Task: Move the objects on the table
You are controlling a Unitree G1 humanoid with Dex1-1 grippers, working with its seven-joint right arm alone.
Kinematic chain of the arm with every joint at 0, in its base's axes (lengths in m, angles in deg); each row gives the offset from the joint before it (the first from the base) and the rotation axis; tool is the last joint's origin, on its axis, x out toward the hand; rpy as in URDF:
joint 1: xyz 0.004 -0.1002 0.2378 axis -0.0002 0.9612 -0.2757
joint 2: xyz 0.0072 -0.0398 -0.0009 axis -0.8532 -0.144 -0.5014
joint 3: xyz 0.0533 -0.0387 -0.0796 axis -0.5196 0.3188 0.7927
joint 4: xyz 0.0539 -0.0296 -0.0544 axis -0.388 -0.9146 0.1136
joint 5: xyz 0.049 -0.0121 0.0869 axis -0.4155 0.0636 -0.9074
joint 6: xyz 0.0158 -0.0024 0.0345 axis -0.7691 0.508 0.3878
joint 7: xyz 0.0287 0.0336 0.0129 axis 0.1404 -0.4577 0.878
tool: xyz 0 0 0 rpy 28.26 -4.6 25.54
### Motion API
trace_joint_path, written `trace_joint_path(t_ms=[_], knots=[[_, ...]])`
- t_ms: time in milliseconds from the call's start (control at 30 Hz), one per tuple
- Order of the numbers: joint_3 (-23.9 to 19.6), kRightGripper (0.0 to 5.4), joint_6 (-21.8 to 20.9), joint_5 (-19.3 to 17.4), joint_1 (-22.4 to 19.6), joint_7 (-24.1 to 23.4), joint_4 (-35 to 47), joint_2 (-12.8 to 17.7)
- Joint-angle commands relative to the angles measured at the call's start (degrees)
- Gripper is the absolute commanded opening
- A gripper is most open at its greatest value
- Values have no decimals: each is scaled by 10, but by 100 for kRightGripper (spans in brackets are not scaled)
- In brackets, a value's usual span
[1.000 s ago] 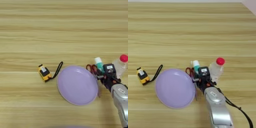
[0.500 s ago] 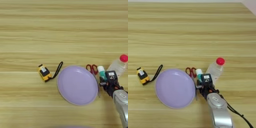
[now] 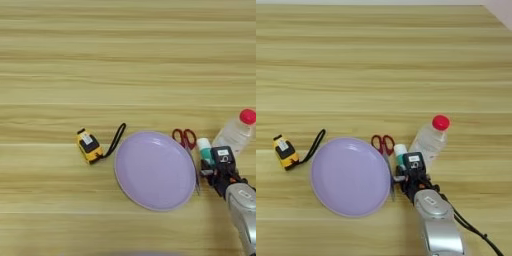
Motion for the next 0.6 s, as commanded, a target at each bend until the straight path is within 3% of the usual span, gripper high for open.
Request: trace_joint_path(t_ms=[33, 600], knots=[[-2, 167, -24, 8, -28, -9, 3, 19], [3, 167, -27, 15, -30, -7, -17, 18]])
